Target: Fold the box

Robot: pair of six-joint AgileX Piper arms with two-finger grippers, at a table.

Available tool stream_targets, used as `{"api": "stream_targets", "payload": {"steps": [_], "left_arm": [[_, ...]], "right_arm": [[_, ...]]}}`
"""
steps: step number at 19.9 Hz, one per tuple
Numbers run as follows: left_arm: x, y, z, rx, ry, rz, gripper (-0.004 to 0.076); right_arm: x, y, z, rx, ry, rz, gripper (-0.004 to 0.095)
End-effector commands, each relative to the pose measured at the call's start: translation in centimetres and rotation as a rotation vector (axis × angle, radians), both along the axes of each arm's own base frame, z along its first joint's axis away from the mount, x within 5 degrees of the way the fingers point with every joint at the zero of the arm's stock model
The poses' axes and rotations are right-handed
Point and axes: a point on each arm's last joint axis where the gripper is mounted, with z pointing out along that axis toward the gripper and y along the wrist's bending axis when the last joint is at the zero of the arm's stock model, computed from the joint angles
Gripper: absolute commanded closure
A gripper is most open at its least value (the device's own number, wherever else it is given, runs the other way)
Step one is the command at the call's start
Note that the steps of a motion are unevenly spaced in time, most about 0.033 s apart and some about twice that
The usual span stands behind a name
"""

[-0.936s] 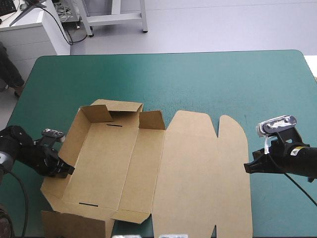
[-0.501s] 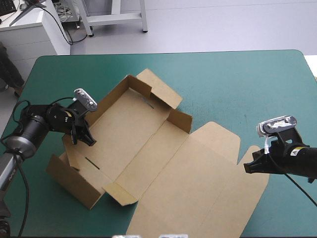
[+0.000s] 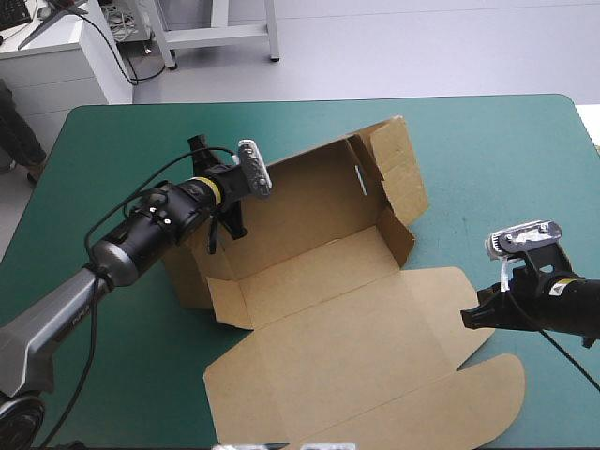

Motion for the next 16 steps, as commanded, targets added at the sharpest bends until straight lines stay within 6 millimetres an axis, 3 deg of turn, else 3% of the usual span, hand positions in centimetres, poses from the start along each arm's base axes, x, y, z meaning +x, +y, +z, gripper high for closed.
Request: {"api": "stream_targets", "payload": {"steps": [1,9,12,16], "left_arm": [[-1.1,-2.5,3.4,-0.048,-0.204,-0.072,0.0732],[-4.7,-10.7,1.9,0.089,-0.442,-0.068,0.0732],[-4.8,-12.2,0.5,0.174,-0.532,-0.039,0.0732],[-4.3,-13.3,-1.8,0.201,-0.500,-0.018,0.0732]], "right_arm": [[0.1,0.1,1.1,0.024,-0.062,-0.014,0.0819],[0.1,0.1,1.1,0.029,-0.061,-0.017,0.0819],[0.1,0.1,1.1,0.029,-0.061,-0.017,0.0819],[0.1,0.1,1.1,0.029,-0.061,-0.017,0.0819]]}}
